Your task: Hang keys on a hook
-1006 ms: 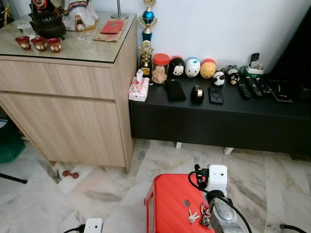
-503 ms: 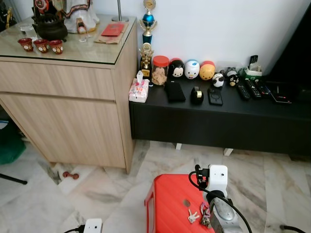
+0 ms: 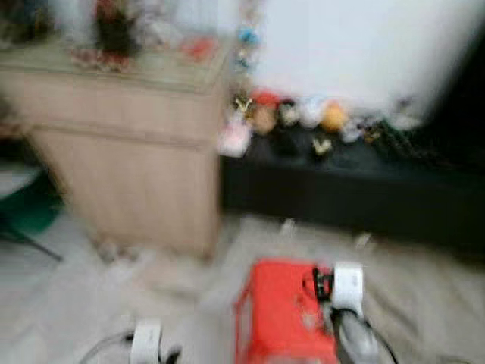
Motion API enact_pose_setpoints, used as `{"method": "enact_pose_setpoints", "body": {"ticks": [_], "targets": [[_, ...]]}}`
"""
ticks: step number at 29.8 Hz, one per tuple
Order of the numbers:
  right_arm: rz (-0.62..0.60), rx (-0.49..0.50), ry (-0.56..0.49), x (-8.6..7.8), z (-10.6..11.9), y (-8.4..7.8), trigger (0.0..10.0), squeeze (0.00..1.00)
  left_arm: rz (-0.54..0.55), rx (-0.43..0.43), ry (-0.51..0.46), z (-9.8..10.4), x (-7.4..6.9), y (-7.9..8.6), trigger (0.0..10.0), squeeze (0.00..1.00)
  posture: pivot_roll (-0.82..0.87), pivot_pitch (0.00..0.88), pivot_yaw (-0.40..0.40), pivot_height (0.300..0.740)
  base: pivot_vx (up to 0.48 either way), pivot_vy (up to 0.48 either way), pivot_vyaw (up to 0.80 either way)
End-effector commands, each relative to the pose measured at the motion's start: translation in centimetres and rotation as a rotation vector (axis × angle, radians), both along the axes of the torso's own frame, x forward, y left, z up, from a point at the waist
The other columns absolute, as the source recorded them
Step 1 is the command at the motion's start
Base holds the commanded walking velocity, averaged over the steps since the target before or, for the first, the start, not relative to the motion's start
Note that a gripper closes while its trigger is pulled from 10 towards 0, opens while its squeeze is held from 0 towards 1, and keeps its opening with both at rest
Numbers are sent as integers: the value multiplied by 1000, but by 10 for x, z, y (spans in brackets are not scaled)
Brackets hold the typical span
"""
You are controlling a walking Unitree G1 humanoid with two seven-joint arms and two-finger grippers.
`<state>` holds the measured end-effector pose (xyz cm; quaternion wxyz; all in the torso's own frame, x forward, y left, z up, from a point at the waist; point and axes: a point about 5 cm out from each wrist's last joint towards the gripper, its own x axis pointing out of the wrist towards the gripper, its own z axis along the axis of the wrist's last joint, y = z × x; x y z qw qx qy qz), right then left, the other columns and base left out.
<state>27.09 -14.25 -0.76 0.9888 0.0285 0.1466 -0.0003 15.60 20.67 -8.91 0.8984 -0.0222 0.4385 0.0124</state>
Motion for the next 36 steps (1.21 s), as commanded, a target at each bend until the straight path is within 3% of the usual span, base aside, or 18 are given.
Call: {"method": "enact_pose_setpoints", "body": {"ticks": [1,16,22,30,36], "targets": [[-15,0,36,-6,-7,-5,10000,0,-9,-9,38,-4,-6,-3,10000,0,104,0,-85,740,0,0,0],[-20,7,38,-6,-7,-6,10000,0,2,-18,30,-3,-6,-3,10000,0,105,0,-85,740,0,0,0],[-80,7,31,-3,-4,-14,10000,0,1,-22,29,-3,-5,-5,10000,0,104,0,-85,740,0,0,0],[-184,104,36,1,-2,-24,10000,0,1,-23,33,-4,-8,-5,10000,0,105,0,-86,740,0,0,0],[-169,101,34,4,0,-23,10000,0,1,-24,31,-5,-8,-6,10000,0,107,0,-87,740,122,0,-339]]}}
